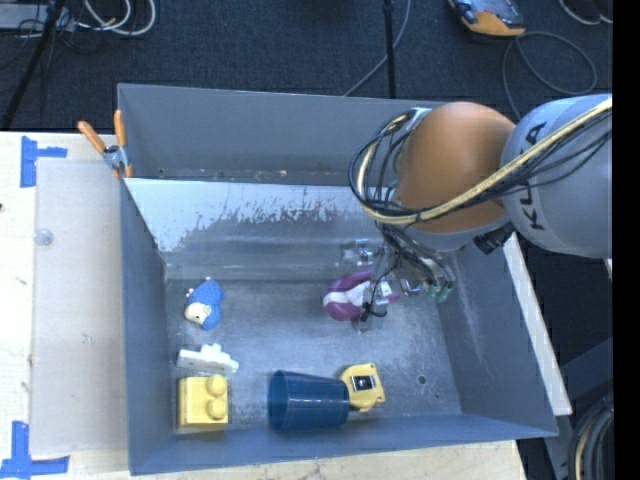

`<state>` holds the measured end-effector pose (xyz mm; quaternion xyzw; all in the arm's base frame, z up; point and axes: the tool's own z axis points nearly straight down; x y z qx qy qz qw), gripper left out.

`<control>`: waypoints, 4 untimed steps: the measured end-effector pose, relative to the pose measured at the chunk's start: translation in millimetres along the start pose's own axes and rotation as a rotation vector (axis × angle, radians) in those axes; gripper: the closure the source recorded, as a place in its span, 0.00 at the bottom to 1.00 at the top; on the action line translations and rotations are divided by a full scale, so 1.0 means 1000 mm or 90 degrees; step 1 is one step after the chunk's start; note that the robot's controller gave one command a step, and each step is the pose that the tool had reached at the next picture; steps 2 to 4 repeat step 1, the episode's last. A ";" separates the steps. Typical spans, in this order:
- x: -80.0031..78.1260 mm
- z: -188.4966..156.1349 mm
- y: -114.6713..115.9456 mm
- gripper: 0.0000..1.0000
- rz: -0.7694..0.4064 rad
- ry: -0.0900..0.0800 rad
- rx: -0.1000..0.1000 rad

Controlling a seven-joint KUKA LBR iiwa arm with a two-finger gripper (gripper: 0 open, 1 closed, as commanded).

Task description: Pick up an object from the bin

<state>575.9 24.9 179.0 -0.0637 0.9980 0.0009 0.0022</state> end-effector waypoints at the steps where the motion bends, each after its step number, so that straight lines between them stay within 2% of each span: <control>1: 0.002 -0.033 -0.003 1.00 -0.009 0.012 -0.001; 4: 0.002 -0.033 -0.003 1.00 -0.009 0.012 -0.001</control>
Offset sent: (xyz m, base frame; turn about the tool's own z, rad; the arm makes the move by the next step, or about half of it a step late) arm -0.0068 -0.0096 0.1675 -0.0047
